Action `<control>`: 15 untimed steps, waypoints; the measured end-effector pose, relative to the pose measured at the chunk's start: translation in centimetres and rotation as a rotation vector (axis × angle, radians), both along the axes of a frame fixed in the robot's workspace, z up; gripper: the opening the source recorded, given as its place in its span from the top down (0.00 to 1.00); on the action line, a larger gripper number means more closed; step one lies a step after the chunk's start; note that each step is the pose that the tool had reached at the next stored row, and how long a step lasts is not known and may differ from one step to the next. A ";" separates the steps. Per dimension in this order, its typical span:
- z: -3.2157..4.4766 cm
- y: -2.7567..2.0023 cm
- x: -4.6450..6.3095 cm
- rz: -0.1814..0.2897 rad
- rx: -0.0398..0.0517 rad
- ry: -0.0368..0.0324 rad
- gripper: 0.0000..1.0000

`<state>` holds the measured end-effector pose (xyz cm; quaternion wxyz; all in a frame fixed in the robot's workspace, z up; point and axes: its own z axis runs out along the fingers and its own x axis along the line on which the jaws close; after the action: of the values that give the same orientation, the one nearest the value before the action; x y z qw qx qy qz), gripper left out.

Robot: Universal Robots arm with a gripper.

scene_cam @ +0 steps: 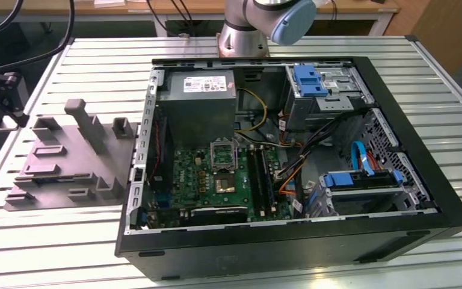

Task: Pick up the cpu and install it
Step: 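Pick up the cpu and move it towards the insertion slot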

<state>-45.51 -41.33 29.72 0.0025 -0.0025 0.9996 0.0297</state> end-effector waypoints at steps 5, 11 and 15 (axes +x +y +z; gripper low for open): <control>0.48 0.00 0.0 0.000 0.0002 -0.0003 0.53; 1.18 0.00 0.0 0.000 0.0002 -0.0004 0.53; 1.68 0.00 0.0 0.000 0.0003 -0.0002 0.53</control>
<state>-45.50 -41.33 31.40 0.0026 -0.0026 0.9995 0.0299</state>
